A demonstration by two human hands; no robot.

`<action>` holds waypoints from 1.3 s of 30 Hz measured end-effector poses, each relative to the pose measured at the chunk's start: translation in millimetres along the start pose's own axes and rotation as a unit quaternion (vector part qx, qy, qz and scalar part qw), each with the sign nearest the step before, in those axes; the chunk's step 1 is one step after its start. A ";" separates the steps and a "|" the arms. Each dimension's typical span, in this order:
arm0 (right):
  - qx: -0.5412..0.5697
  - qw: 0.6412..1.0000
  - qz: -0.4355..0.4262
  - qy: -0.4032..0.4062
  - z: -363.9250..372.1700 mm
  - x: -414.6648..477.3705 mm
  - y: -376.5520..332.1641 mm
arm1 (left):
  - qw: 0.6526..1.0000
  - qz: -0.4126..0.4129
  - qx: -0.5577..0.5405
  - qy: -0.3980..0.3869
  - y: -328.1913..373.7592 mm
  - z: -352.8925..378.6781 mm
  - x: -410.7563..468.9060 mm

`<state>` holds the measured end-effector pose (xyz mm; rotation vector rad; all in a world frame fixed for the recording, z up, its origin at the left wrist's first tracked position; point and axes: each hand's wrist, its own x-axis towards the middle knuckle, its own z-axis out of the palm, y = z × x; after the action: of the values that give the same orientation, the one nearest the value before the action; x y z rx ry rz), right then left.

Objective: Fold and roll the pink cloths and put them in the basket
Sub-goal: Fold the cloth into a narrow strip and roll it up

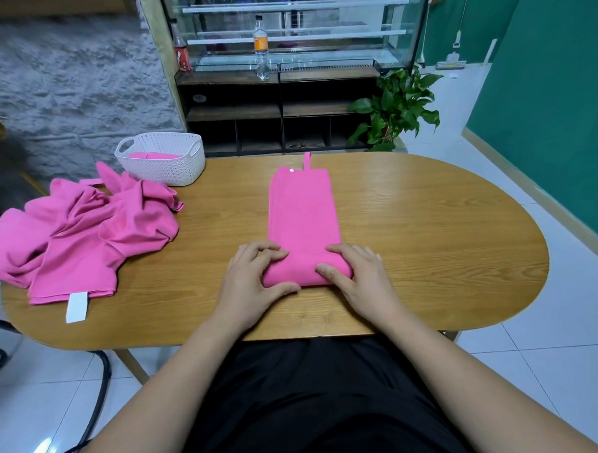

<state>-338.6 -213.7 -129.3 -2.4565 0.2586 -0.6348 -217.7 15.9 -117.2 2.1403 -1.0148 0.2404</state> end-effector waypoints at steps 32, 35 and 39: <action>0.040 0.999 -0.011 0.001 -8.8 -3.3 -9.9 | 0.984 -0.179 0.022 -0.007 -0.3 -9.5 6.7; -0.034 0.994 -0.104 -0.003 -8.5 -4.4 -10.7 | 0.982 -0.186 0.010 0.011 2.1 -7.1 6.8; -0.038 0.993 -0.102 -0.036 -5.1 -4.1 -8.3 | 0.987 -0.159 -0.006 0.031 -4.9 1.1 5.2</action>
<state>-344.3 -208.2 -122.3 -2.5949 0.0019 -0.6308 -210.8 14.1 -118.4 2.2304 -0.6246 0.1448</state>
